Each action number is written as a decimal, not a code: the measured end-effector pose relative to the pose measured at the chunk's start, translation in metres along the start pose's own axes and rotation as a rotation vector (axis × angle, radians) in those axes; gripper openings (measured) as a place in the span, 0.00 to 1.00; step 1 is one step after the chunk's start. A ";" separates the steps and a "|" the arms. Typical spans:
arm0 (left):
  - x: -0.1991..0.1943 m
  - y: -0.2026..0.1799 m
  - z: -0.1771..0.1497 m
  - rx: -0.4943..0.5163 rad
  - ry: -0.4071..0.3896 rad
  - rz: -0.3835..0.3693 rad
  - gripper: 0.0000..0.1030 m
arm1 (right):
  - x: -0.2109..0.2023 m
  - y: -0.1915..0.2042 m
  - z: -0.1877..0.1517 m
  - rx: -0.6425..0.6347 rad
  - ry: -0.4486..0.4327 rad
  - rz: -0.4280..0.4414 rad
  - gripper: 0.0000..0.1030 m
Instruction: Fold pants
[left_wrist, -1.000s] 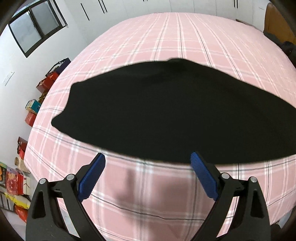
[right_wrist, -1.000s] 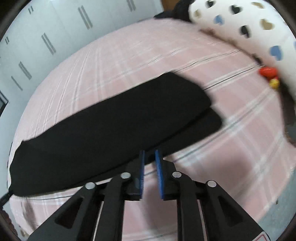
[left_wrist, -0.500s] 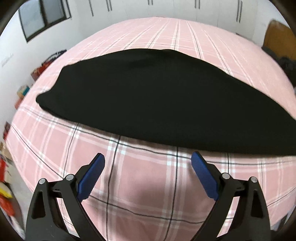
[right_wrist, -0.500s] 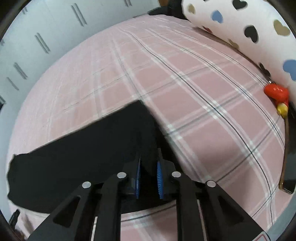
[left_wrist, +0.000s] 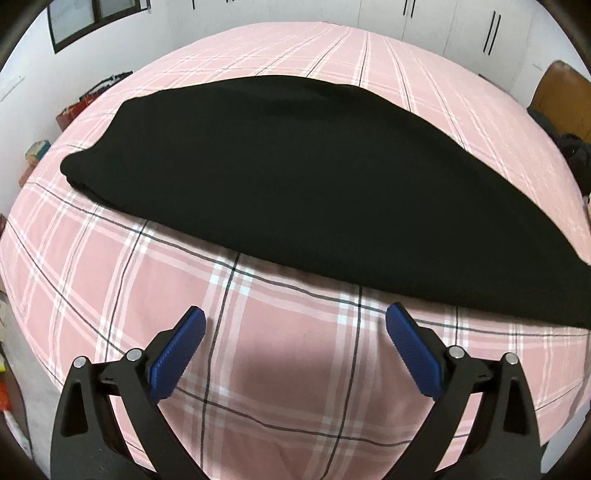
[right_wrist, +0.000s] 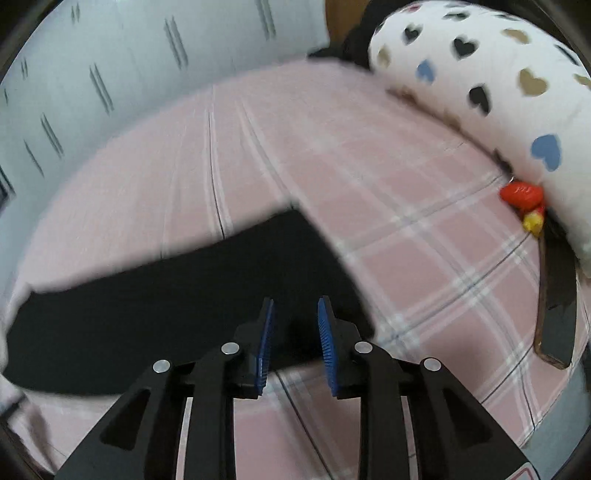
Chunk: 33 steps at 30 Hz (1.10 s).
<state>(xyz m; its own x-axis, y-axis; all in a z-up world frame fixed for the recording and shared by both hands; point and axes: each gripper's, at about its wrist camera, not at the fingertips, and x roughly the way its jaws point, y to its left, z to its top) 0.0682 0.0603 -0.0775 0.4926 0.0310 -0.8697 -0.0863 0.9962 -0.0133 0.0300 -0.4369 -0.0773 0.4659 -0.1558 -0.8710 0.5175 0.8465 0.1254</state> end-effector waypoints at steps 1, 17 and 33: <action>-0.001 -0.001 0.000 0.005 -0.003 0.001 0.93 | -0.003 0.001 -0.005 0.014 -0.018 -0.004 0.20; -0.007 -0.004 -0.003 0.026 -0.017 0.030 0.95 | -0.091 0.081 -0.094 0.213 -0.058 0.246 0.61; -0.022 -0.027 -0.010 0.141 -0.080 0.088 0.95 | -0.087 0.125 -0.113 0.208 0.015 0.034 0.68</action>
<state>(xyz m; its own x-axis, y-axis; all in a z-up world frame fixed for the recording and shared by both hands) 0.0510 0.0321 -0.0626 0.5565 0.1193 -0.8222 -0.0127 0.9907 0.1351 -0.0270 -0.2599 -0.0399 0.4760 -0.1201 -0.8712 0.6394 0.7274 0.2491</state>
